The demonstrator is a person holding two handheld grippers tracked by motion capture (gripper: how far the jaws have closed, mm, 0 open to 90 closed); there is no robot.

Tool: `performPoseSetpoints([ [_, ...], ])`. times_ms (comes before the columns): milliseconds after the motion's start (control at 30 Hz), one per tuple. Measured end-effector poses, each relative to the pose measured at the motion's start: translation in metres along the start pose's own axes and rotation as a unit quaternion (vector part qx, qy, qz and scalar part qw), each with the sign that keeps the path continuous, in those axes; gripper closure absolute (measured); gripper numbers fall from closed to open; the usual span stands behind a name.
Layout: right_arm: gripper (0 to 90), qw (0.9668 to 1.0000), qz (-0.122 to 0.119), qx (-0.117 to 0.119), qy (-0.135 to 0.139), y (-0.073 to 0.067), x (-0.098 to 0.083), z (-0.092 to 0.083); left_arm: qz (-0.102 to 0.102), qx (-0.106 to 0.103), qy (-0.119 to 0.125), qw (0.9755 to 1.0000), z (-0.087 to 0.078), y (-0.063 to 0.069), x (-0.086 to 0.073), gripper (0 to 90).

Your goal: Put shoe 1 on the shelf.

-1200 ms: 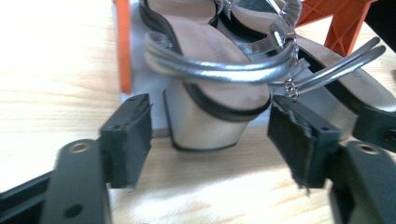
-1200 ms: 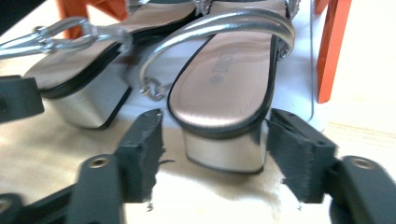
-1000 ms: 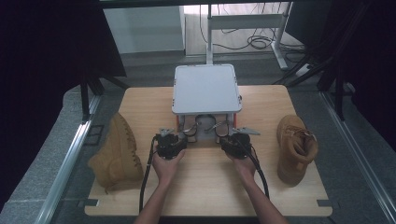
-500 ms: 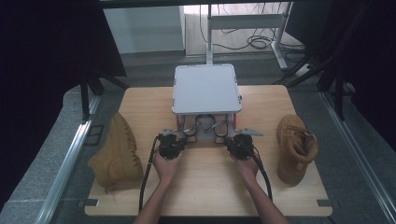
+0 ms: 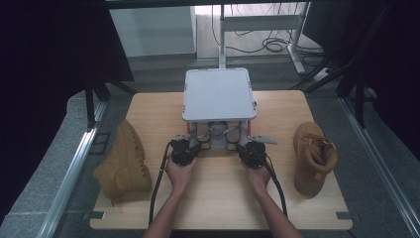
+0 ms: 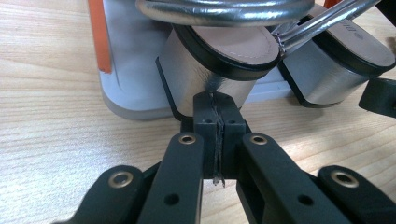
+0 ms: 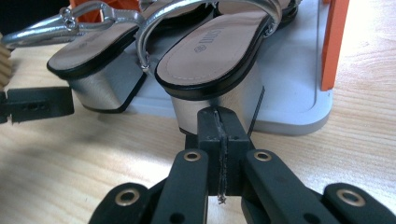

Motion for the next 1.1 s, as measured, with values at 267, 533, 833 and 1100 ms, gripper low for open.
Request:
performPoseSetpoints([
  [267, 89.3, 0.9997, 0.02, -0.003, 0.011, 0.003, 0.005, 0.008, -0.01, -0.002, 0.001, 1.0, 0.003, 0.0, 0.002, 89.2],
  [533, 89.1, 0.9998, 0.017, -0.002, 0.009, 0.004, 0.005, 0.009, -0.015, -0.005, 0.006, 0.9999, 0.005, -0.002, 0.003, 88.6],
  [833, 89.1, 0.9993, 0.0, -0.028, 0.024, 0.018, 0.015, -0.002, -0.027, 0.01, 0.015, 0.9995, -0.007, -0.02, 0.009, 88.4],
  [1100, 89.1, 0.9991, -0.002, -0.04, 0.008, 0.021, 0.016, 0.012, -0.032, 0.008, 0.005, 0.9994, 0.009, -0.018, 0.008, 88.5],
])
Point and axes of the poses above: each handheld gripper's, and its own axes: z roughly forward along the jaws, x roughly out of its top, y roughly to its right, the point moved 7 cm from there along z, roughly forward along the jaws, and after that the axes turned 2 degrees about z, right-handed, at the moved point
